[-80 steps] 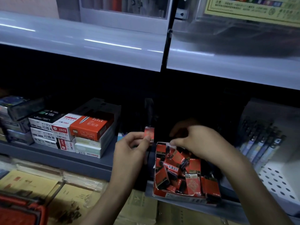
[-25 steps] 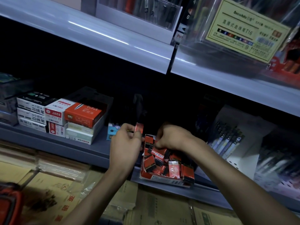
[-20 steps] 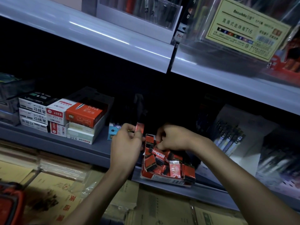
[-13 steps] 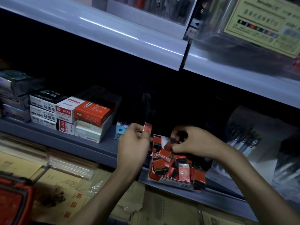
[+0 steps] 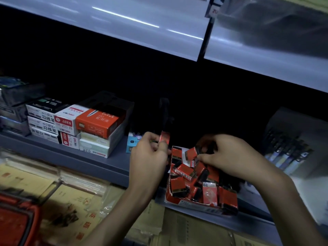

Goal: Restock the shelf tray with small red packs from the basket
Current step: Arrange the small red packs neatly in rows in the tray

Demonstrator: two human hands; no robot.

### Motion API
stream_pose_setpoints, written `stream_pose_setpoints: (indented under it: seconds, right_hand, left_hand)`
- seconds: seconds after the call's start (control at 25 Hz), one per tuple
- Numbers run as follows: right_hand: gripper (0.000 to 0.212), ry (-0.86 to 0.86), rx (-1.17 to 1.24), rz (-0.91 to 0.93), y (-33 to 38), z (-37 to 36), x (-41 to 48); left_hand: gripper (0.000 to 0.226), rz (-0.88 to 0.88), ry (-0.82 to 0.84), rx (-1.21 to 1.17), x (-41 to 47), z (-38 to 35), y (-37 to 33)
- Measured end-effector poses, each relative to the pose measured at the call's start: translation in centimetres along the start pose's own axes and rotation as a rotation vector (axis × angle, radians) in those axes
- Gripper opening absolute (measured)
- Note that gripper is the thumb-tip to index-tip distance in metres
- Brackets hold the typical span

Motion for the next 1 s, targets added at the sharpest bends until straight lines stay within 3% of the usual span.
stream_pose_setpoints:
  seconds: [0.48,0.64,1.0]
  right_hand:
    - [0.04,-0.037,0.018,0.09,0.6,-1.4,1.0]
    - [0.036,0.024,0.115,0.087,0.3,-1.7,1.1]
    - [0.022,-0.056,0.071,0.041,0.2,-1.1,1.3]
  left_hand:
    - [0.013,-0.007,-0.051,0.034,-0.4,-0.2,-0.3]
    - [0.009,-0.013,-0.068,0.049,-0.8,-0.1,-0.4]
    - [0.007,-0.02,-0.071,0.081,-1.0,0.0,-0.4]
Point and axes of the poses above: each hand's wrist, its own x-axis towards the middle knuckle, its own z-axis out of the back of the hand, y = z × x, the point moved 8 cm from there along x, towards the middle knuckle, and after that the axes turned 12 degrees about y, right-handed, at the moved point
